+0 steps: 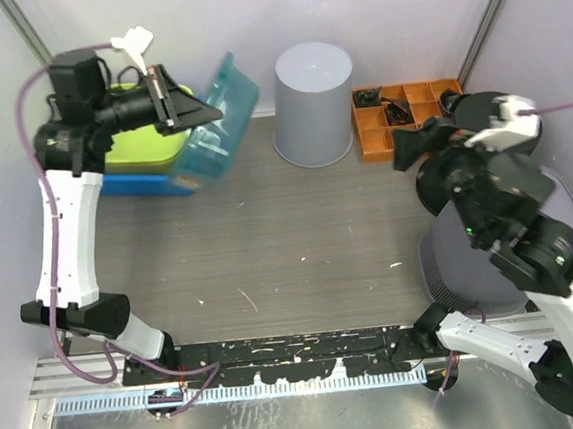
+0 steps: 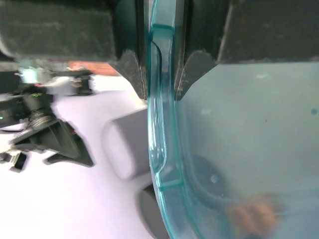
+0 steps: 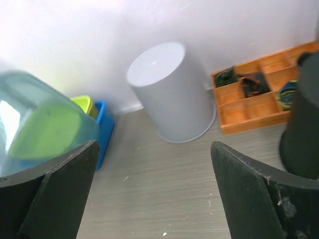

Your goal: Turn the large container upside down

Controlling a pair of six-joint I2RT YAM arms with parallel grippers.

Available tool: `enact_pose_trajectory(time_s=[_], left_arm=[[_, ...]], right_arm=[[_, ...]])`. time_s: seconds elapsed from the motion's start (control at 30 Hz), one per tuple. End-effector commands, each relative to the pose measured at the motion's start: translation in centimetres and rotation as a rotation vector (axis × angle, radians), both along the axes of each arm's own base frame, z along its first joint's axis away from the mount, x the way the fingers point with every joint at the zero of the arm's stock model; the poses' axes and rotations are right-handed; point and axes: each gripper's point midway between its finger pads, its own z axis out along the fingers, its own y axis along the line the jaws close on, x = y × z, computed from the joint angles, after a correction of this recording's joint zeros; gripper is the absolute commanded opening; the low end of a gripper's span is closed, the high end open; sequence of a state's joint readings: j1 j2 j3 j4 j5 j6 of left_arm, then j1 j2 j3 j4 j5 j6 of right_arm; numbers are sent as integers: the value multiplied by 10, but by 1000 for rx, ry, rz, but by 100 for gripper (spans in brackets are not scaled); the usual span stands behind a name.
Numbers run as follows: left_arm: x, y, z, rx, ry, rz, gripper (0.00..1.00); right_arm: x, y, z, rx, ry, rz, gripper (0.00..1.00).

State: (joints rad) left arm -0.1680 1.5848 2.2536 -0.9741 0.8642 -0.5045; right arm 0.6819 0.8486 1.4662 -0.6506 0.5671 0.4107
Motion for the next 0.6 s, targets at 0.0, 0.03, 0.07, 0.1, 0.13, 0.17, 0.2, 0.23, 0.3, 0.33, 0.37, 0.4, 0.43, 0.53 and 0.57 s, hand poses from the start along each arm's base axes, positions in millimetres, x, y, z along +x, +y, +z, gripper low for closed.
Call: enact_pose_trajectory(time_s=[0.0, 0.03, 0.07, 0.1, 0.13, 0.17, 0.2, 0.23, 0.3, 0.33, 0.37, 0.4, 0.43, 0.53, 0.57], left_arm=[[-31, -54, 25, -335, 243, -342, 0], [-36, -67, 27, -383, 272, -385, 0], [-44, -84, 27, -424, 305, -433, 0], [-48, -101, 23, -462, 350, -466, 0], [-53, -116, 20, -498, 374, -492, 0], [-58, -129, 17, -524, 405, -513, 0], [-59, -138, 13, -549, 430, -521, 0], [-59, -145, 11, -585, 460, -528, 0], [-48, -152, 7, -703, 537, -510, 0], [-42, -154, 5, -773, 595, -501, 0], [-33, -156, 7, -866, 626, -491, 0], [-26, -159, 4, -928, 679, -482, 0], [-19, -163, -1, -967, 742, -468, 0], [-8, -172, -5, -1053, 822, -458, 0], [-4, -172, -7, -1082, 838, -454, 0]], right_arm=[[-20, -57, 13, 46, -8, -223, 100], [-23, -62, 13, 53, -7, -244, 100], [-26, -70, 12, 54, -2, -277, 100], [-28, -75, 10, 53, 3, -297, 100], [-30, -79, 8, 52, 10, -313, 100], [-32, -81, 6, 48, 16, -321, 100], [-33, -83, 5, 47, 21, -324, 100], [-35, -85, 3, 45, 29, -328, 100], [-39, -88, 1, 49, 42, -333, 100], [-40, -89, 0, 50, 49, -337, 100], [-42, -90, -2, 49, 57, -339, 100], [-42, -90, -3, 51, 61, -339, 100], [-42, -89, -5, 47, 67, -333, 100], [-42, -90, -9, 11, 113, -350, 100], [-42, -92, -9, 4, 126, -364, 100]])
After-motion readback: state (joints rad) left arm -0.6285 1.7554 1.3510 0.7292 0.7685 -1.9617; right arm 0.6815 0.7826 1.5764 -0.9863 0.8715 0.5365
